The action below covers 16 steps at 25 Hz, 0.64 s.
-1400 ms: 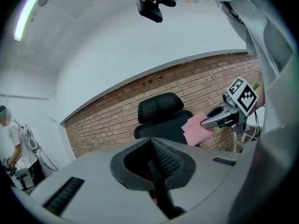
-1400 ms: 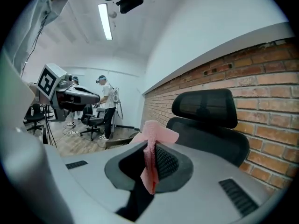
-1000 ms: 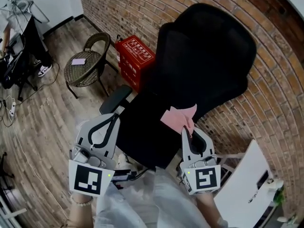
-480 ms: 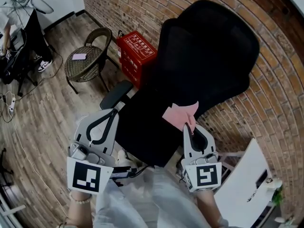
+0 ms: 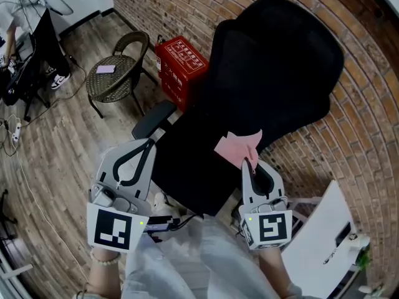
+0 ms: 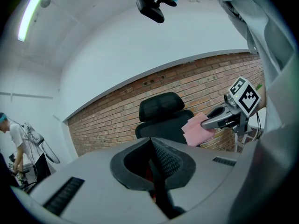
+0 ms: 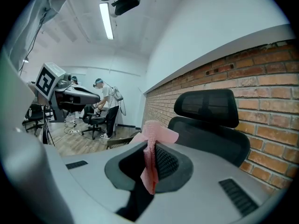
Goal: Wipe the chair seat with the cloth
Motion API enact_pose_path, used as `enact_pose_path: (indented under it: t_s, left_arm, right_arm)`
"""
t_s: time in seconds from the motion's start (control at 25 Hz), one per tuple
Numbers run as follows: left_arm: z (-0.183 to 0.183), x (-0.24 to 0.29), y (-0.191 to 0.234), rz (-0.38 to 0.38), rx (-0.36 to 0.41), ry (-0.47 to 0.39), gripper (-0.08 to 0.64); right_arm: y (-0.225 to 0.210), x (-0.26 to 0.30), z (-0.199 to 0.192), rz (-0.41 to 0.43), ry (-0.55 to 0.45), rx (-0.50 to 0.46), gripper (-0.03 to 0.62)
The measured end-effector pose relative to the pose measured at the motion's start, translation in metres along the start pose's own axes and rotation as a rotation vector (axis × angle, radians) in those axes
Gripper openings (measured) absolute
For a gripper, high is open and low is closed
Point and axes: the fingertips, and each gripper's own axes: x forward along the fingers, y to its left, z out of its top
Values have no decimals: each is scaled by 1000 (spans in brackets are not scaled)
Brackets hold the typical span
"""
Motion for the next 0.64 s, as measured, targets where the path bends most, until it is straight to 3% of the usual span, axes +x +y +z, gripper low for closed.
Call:
enact_pose_path:
  t_s: [0.64]
  left_arm:
    - [-3,5,-4,-2,-5,6,18]
  right_arm:
    - [5,5,-6,34,15,1,55]
